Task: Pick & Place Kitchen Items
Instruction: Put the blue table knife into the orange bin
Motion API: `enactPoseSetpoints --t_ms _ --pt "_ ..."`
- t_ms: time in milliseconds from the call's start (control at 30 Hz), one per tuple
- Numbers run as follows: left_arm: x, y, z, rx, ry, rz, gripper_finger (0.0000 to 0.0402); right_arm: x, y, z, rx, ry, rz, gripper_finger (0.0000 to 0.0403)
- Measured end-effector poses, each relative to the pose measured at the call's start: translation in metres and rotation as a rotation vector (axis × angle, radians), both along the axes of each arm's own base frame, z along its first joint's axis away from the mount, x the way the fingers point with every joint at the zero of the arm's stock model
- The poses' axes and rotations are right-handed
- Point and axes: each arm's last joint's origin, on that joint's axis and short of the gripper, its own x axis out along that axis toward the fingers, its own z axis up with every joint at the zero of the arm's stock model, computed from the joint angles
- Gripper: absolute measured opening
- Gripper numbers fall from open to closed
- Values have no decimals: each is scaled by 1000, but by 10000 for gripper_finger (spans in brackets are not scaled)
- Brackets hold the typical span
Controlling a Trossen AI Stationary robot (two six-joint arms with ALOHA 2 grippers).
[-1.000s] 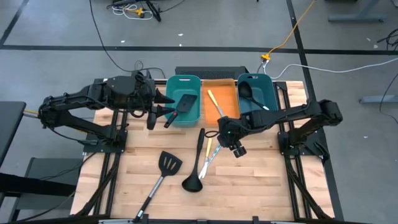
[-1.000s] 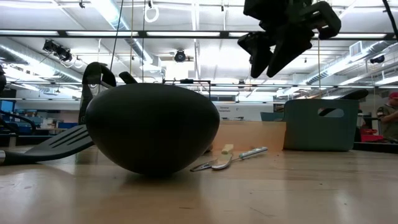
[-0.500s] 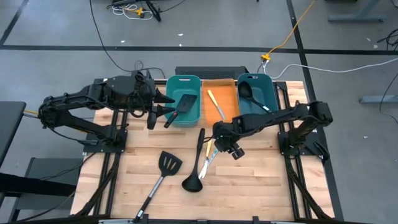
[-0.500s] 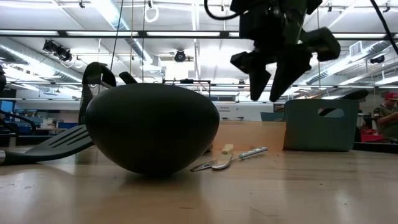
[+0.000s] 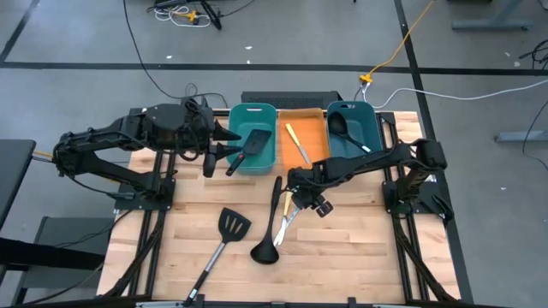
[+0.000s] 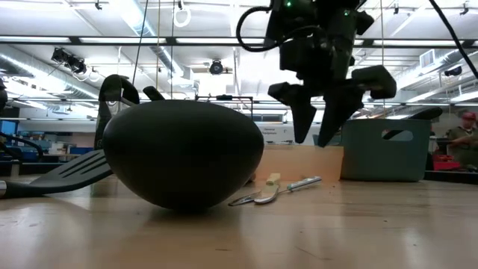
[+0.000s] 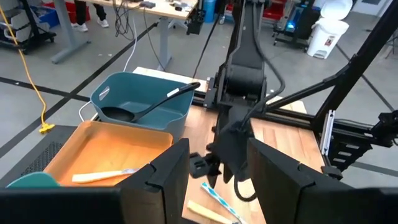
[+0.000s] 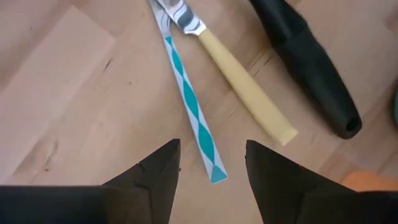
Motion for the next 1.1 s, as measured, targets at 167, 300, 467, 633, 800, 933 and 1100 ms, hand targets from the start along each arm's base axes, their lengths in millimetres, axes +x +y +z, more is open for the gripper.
enactPoseSetpoints --t_ms 167,300,467,633,800,933,1100 --pt "1 0 3 7 -30 -2 167 6 0 -9 -6 -9 6 188" --pt "1 0 2 14 -23 -5 167 3 0 -20 -14 -4 18 188" --pt "1 0 3 21 -28 -7 167 -6 -1 -33 -30 30 31 188" --pt "1 0 3 40 -28 -12 167 -10 -2 -37 -52 45 27 188" --pt "1 0 4 40 -34 -12 167 -8 -2 -37 -51 27 27 188" --pt "1 0 4 40 -35 -12 167 -8 -2 -37 -51 25 27 188" --pt "1 0 4 39 -36 -12 167 -9 -2 -35 -47 52 28 188"
